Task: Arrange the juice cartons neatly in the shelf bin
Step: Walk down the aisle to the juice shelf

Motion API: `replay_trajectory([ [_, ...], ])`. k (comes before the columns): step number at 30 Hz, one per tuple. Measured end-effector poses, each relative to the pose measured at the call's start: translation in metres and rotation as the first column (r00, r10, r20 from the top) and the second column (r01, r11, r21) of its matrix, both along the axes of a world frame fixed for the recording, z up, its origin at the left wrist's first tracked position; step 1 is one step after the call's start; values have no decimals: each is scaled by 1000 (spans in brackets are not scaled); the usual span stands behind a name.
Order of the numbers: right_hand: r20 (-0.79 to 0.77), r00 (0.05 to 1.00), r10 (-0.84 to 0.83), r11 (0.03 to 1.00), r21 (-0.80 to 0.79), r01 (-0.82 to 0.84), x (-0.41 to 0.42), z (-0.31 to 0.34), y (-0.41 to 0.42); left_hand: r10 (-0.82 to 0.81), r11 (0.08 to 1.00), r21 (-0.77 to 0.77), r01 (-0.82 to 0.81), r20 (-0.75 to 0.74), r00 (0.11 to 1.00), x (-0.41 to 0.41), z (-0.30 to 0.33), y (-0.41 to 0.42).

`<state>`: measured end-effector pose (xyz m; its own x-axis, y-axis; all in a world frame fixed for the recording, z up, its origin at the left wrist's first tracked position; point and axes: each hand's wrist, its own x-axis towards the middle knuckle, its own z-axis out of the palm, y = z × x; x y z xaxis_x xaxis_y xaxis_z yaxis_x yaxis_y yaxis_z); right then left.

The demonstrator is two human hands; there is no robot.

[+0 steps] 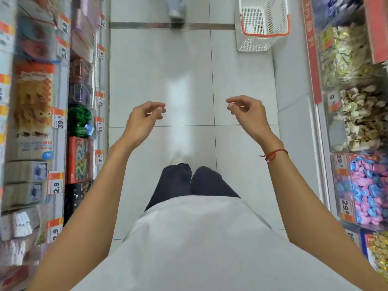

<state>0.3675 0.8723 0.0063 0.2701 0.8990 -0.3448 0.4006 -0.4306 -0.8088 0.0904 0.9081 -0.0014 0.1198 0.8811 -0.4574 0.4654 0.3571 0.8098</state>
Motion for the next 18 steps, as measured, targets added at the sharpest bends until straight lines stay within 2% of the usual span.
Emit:
replay_trajectory([
  [5,-16,998,-56,998,-28,56,18,-5,98,-34,999,18,34,-10,999,25,11,122],
  [10,-1,999,-41,999,-22,40,54,-14,205,-50,999,8,50,0,999,64,6,231],
  [18,33,996,86,995,-46,-85,123,-7,394,69,997,-20,-69,27,997,127,-2,386],
])
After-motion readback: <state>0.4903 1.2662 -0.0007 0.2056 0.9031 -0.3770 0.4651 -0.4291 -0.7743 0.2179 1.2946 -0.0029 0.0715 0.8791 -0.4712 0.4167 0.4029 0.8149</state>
